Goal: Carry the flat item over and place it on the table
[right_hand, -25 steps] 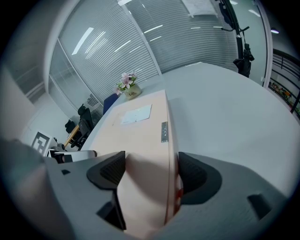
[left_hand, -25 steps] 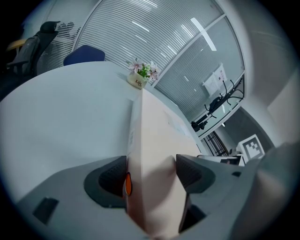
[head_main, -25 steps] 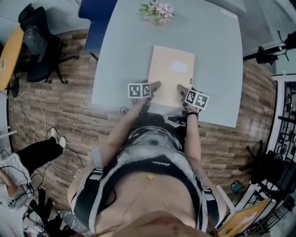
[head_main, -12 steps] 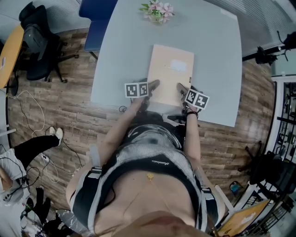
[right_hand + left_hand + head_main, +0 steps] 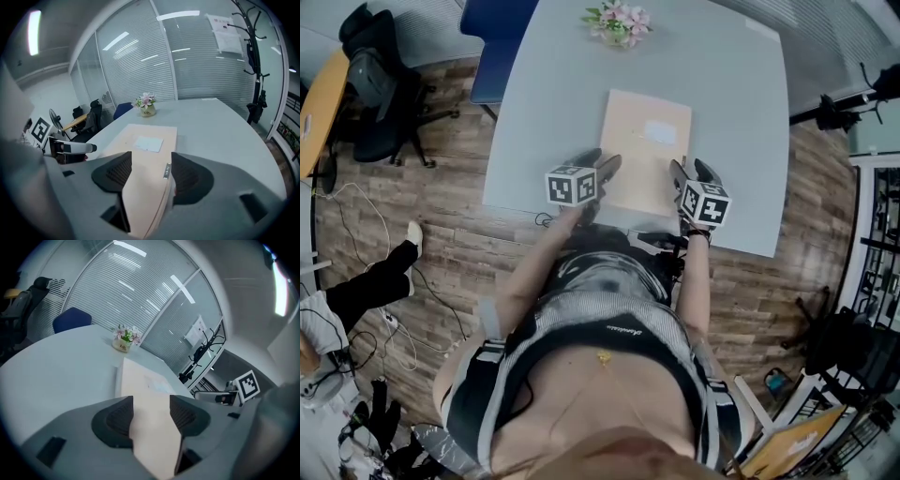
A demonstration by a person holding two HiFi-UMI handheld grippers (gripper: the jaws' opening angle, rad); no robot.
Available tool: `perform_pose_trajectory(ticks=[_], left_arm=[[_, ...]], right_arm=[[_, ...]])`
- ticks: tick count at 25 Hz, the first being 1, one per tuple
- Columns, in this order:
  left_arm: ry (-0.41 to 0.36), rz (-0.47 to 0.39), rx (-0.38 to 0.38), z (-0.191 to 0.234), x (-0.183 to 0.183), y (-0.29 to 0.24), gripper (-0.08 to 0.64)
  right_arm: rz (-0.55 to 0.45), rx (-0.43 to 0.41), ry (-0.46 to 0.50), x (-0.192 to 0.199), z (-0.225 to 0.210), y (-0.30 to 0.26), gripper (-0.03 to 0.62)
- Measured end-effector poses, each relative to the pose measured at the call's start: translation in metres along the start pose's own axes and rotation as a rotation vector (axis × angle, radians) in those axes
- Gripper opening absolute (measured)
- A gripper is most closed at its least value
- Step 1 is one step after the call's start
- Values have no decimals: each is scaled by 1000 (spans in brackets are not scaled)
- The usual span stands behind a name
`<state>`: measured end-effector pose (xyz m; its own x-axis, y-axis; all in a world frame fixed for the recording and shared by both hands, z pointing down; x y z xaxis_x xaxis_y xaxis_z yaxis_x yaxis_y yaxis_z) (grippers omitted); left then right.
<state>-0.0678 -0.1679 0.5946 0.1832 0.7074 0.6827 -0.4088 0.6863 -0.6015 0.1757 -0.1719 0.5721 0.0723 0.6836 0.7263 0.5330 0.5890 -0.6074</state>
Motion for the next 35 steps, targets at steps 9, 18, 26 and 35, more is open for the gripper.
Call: perform_pose_trajectory(ticks=[9,18,26,35], left_arm=[[-58,-76,50,-20,-23,17,93],[-74,-97,138,-46,-30,32,41],[-105,-152,199,-69,-46,51,32],[-226,-275,237,-95,-79,77,32]], right_arm=[[-10,-4,91,-16,17,14,102],[-49,-30,108,-27,40,29,15],[-156,-72,108,-44,61,48,8],[-256,-155,153,-79,88,67,14]])
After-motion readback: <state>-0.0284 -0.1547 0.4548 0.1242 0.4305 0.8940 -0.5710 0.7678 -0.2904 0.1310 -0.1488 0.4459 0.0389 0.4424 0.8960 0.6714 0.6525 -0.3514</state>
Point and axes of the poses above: the fingertips, and each gripper's own axes: y backward along the fingers, z to its left, x out of its underside, the point moved 6 cm from there along y, backward along the fingers, and after that the axes turned 13 degrees about -x, right-handed, at the moved point
